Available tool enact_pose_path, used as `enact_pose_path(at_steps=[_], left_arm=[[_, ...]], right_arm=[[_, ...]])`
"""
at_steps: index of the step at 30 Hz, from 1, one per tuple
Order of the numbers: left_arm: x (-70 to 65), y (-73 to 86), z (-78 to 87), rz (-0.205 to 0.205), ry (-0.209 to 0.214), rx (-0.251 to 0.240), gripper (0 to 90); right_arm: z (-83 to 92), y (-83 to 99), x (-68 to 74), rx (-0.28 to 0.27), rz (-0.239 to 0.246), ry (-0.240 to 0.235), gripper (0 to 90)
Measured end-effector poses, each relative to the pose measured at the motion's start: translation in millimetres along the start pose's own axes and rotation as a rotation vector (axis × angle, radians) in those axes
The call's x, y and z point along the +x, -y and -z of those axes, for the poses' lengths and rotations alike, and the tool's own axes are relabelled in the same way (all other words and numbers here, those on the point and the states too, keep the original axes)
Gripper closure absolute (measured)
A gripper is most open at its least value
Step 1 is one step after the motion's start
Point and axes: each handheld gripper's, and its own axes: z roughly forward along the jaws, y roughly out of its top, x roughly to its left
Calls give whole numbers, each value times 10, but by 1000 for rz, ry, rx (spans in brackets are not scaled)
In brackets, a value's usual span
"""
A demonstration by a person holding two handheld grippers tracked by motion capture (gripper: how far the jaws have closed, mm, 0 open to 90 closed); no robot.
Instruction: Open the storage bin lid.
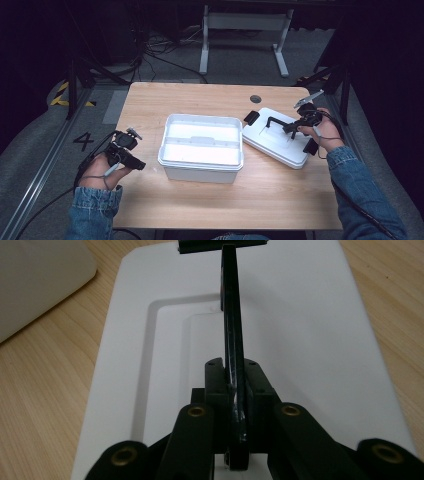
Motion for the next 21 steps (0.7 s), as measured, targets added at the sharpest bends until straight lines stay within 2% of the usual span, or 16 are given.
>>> enact_pose_path(at_steps=[4, 8, 11, 16, 20, 21], left_arm=[[-2, -3, -4, -1, 0, 0, 381], [-12, -3, -10, 6, 4, 5, 381], [-6, -9, -13, -4, -3, 2, 381], [-5, -15, -19, -8, -3, 6, 381], [-10, -30, -22, -1, 6, 9, 380], [-6, -35, -21, -6, 4, 9, 380]], right_arm=[[-42, 56, -36, -14, -9, -9, 842], [-79, 105, -65, -3, -20, -20, 839], [-118, 159, -91, 8, -39, -24, 831], [-134, 189, -108, -2, -52, -33, 821], [-131, 197, -116, -12, -66, -35, 749], [-120, 195, -114, -19, -71, -24, 704]])
